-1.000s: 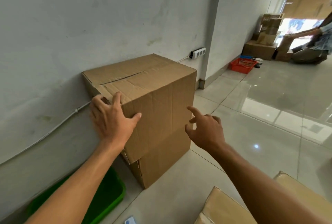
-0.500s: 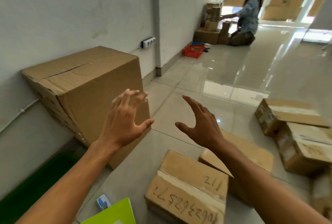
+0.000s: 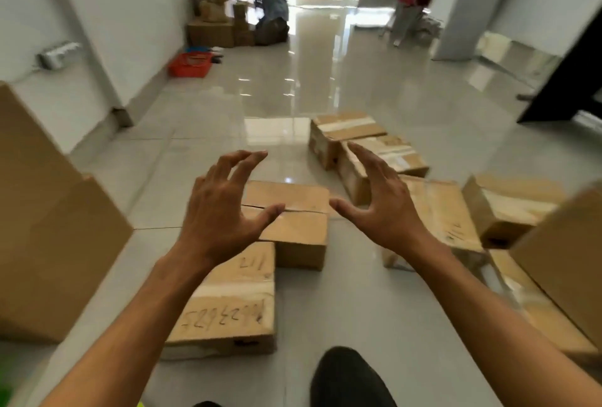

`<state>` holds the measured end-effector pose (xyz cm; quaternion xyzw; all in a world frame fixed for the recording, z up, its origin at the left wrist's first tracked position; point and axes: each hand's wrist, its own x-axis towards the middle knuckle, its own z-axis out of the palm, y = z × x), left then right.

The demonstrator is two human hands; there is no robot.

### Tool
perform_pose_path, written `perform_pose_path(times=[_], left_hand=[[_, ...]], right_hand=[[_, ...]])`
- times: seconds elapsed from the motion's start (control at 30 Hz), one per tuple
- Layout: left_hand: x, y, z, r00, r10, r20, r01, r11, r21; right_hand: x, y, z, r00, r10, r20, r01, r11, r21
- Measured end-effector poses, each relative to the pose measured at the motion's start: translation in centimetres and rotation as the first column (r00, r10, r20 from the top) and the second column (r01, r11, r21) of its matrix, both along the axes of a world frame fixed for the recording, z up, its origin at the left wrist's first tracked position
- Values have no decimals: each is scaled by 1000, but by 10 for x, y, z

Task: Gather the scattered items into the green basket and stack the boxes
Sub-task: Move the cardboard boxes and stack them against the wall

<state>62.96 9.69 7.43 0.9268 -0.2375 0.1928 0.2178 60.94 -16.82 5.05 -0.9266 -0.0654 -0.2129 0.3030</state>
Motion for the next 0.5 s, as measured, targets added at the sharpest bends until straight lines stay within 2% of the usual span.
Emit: perform_pose_path(times=[0.23, 0.33, 0.5], left_hand=[[-19, -121, -23, 960, -269, -79, 269, 963, -14], [-35, -188, -31, 920, -378, -104, 379, 925, -12], [-50, -294, -51, 831, -532, -161, 539, 843, -5]], right_hand=[[-113, -120, -25, 942, -335, -38, 336, 941, 43], [-168, -172, -33, 872, -486, -54, 488, 871, 52], [-238, -242, -45, 744, -665, -64, 665, 747, -28]])
